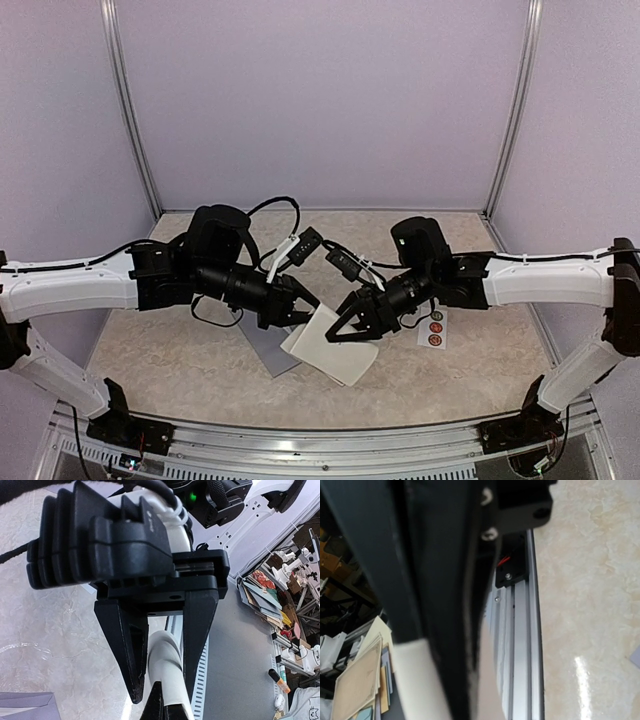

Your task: Place the letter into the envelope and seal it

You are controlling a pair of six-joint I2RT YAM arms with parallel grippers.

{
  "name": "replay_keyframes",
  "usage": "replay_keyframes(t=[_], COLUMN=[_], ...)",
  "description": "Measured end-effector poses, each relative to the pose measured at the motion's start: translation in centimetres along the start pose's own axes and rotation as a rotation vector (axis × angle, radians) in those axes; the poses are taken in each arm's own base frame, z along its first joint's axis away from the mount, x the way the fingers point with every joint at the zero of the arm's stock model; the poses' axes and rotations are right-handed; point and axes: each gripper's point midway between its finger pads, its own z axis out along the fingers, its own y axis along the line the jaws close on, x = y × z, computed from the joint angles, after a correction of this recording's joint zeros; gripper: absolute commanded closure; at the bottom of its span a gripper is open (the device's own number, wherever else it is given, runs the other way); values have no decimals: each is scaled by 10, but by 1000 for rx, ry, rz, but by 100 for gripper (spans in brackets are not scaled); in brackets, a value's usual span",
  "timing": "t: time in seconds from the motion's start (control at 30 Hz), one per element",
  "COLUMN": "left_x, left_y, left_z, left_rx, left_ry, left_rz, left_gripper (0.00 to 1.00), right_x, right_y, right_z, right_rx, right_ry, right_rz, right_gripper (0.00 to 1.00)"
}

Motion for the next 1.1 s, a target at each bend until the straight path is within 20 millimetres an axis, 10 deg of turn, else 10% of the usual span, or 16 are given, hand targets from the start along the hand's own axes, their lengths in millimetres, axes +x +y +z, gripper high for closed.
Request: replay_keyframes(t=[0.47, 0.8, 1.1], left_x=[0, 0, -19], left_y=[2, 22, 0], left_z=[0, -13, -25], left_rx=[3, -40, 49], left_ry=[-6, -18, -100], left_rz=[-4, -79, -90], left_gripper=[100, 21, 11], right_x=[-2, 0, 3], right_y=[3, 1, -5], right_z=[4, 4, 4], right_rx=[-34, -24, 8], right_ry=[-5, 0, 7], right_rz=[-7, -17, -2], right_gripper=[100, 100, 100])
